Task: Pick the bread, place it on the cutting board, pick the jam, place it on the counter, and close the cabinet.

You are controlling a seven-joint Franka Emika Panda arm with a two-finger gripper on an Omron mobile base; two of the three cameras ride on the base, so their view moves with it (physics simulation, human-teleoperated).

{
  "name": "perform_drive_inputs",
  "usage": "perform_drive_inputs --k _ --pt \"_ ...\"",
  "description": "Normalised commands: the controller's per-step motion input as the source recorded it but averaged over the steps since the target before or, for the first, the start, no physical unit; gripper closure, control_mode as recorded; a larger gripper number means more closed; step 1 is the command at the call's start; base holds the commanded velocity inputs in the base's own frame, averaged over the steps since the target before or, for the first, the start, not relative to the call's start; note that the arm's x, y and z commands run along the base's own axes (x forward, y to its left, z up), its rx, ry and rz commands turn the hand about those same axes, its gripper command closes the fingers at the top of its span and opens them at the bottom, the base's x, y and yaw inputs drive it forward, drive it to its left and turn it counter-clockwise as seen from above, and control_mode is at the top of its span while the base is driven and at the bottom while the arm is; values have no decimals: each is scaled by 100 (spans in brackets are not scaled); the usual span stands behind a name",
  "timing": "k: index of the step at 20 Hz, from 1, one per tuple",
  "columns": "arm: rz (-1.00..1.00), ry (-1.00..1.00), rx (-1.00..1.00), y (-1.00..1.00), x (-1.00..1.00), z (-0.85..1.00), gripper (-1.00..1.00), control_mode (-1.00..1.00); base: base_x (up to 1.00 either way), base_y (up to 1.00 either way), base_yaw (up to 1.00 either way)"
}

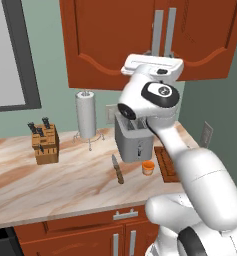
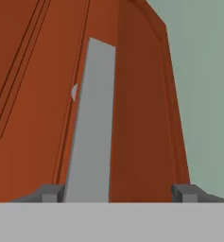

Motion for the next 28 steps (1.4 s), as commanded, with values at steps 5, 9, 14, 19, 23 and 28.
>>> perform_drive_inputs --k 5,9,14,19,23,28 --pt "11 0 0 -1 40 0 -100 -100 0 0 0" --pt "10 0 0 0 39 0 -100 -100 0 0 0" --pt "9 0 0 0 38 0 -100 -100 0 0 0" --pt "9 0 0 0 37 0 -100 -100 0 0 0" --pt "10 0 0 0 37 0 -100 -100 0 0 0" --pt "9 0 0 0 41 0 -100 -100 0 0 0"
